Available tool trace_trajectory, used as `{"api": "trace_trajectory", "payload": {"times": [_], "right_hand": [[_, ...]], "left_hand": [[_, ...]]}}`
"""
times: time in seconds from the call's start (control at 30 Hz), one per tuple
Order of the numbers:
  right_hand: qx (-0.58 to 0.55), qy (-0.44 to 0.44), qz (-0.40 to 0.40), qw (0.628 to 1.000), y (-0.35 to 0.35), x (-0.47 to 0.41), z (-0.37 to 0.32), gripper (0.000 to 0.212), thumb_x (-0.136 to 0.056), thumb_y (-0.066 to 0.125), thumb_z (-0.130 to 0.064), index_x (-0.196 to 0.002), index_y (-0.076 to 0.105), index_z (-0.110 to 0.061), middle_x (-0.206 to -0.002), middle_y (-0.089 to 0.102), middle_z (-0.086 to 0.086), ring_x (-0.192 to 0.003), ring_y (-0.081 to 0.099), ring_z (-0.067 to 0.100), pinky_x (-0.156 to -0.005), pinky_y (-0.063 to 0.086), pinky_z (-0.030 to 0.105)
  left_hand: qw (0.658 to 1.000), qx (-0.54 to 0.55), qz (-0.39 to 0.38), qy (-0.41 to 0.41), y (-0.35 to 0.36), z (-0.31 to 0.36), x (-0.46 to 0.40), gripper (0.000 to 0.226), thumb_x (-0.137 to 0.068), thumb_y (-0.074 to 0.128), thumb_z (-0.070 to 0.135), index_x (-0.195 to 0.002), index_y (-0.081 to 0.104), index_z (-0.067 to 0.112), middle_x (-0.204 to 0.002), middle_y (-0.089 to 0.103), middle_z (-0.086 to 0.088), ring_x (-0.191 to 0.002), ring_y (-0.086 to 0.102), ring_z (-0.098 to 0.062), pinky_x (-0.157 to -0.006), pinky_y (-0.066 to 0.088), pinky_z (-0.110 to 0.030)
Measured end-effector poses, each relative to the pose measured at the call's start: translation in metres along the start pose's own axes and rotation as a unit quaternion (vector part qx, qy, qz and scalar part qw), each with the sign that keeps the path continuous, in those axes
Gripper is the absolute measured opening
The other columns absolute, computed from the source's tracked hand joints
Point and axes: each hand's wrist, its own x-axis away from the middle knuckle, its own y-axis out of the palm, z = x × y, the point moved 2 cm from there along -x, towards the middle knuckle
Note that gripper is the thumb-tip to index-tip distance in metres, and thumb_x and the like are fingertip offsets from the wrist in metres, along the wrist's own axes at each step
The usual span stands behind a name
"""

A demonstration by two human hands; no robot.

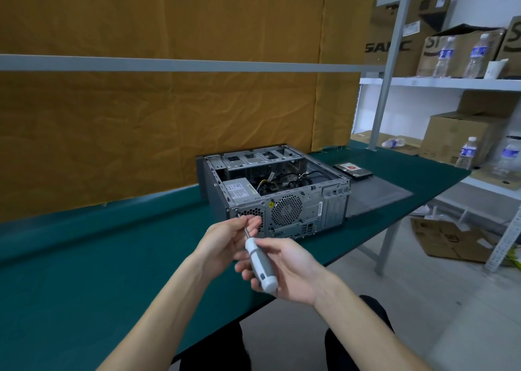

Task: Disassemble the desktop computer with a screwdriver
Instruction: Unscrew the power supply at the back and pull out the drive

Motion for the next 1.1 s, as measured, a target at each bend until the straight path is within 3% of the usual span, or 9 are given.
{"api": "trace_trajectory", "payload": {"times": [0.13,0.27,0.43,0.5,0.7,0.77,0.83,0.9,1.1], "right_hand": [[0.22,-0.081,0.145,0.961,0.005,-0.008,0.002,0.032,-0.104,0.052,-0.024,-0.109,0.056,0.007,-0.076,0.069,0.02,-0.058,0.068,0.027,-0.05,0.055,0.032],[0.292,-0.124,0.196,0.928,0.0,-0.008,0.005,0.025,-0.101,0.058,-0.027,-0.099,0.061,-0.002,-0.067,0.068,0.014,-0.052,0.066,0.025,-0.046,0.053,0.03],[0.017,-0.01,0.022,1.0,-0.002,-0.003,0.002,0.033,-0.105,0.052,-0.034,-0.109,0.062,-0.002,-0.088,0.069,0.021,-0.068,0.068,0.026,-0.058,0.058,0.032],[0.06,-0.019,0.03,0.998,-0.003,-0.004,0.001,0.031,-0.105,0.049,-0.028,-0.113,0.059,0.0,-0.089,0.071,0.02,-0.069,0.07,0.025,-0.056,0.057,0.03],[0.404,-0.133,0.234,0.874,-0.002,-0.01,0.003,0.019,-0.096,0.055,-0.023,-0.088,0.061,-0.007,-0.063,0.069,0.01,-0.048,0.066,0.023,-0.041,0.05,0.027],[0.36,-0.12,0.214,0.9,-0.003,-0.009,0.004,0.02,-0.098,0.059,-0.028,-0.092,0.059,-0.008,-0.065,0.068,0.009,-0.049,0.065,0.021,-0.044,0.05,0.028],[0.168,-0.05,0.107,0.979,-0.002,-0.006,0.005,0.031,-0.104,0.054,-0.034,-0.109,0.055,-0.003,-0.078,0.069,0.015,-0.061,0.066,0.024,-0.054,0.054,0.032],[0.044,-0.001,0.024,0.999,-0.001,-0.003,0.006,0.038,-0.107,0.045,-0.033,-0.118,0.053,0.002,-0.09,0.069,0.021,-0.073,0.068,0.027,-0.063,0.056,0.033],[0.306,-0.117,0.21,0.921,-0.004,-0.01,0.008,0.023,-0.095,0.062,-0.02,-0.094,0.063,0.003,-0.072,0.071,0.018,-0.057,0.069,0.029,-0.054,0.059,0.039]], "left_hand": [[0.999,-0.032,0.021,0.038,0.0,0.0,0.0,0.023,-0.101,0.058,0.006,-0.112,0.066,-0.012,-0.101,0.076,-0.019,-0.077,0.076,-0.018,-0.063,0.06,-0.023],[0.998,-0.025,0.034,0.056,0.004,-0.005,0.001,0.019,-0.097,0.063,0.002,-0.108,0.066,-0.013,-0.097,0.077,-0.019,-0.079,0.076,-0.018,-0.064,0.061,-0.021],[1.0,0.004,0.003,0.012,0.008,-0.006,0.002,0.021,-0.1,0.06,0.013,-0.115,0.071,0.002,-0.106,0.078,-0.009,-0.075,0.075,-0.007,-0.055,0.056,-0.02],[1.0,0.018,-0.008,0.009,0.005,-0.007,0.002,0.023,-0.102,0.058,0.015,-0.118,0.07,0.003,-0.108,0.077,-0.007,-0.081,0.075,-0.006,-0.064,0.058,-0.019],[0.994,-0.077,0.048,0.065,0.003,-0.003,-0.002,0.022,-0.098,0.064,0.007,-0.106,0.068,-0.013,-0.093,0.077,-0.018,-0.078,0.077,-0.018,-0.063,0.059,-0.022],[0.995,-0.067,0.042,0.062,0.002,-0.002,-0.001,0.022,-0.098,0.062,0.004,-0.109,0.066,-0.014,-0.094,0.077,-0.02,-0.076,0.076,-0.018,-0.062,0.059,-0.022],[0.998,-0.041,0.024,0.048,0.0,-0.002,0.0,0.023,-0.1,0.059,0.004,-0.114,0.065,-0.013,-0.099,0.076,-0.02,-0.075,0.076,-0.017,-0.06,0.058,-0.021],[0.999,-0.027,0.009,0.038,-0.003,-0.003,0.002,0.023,-0.101,0.058,0.006,-0.117,0.066,-0.009,-0.101,0.077,-0.017,-0.072,0.075,-0.014,-0.056,0.056,-0.021],[0.999,-0.012,-0.016,0.027,-0.001,-0.002,0.0,0.026,-0.105,0.045,0.002,-0.122,0.061,-0.011,-0.109,0.075,-0.021,-0.089,0.076,-0.02,-0.071,0.061,-0.023]]}}
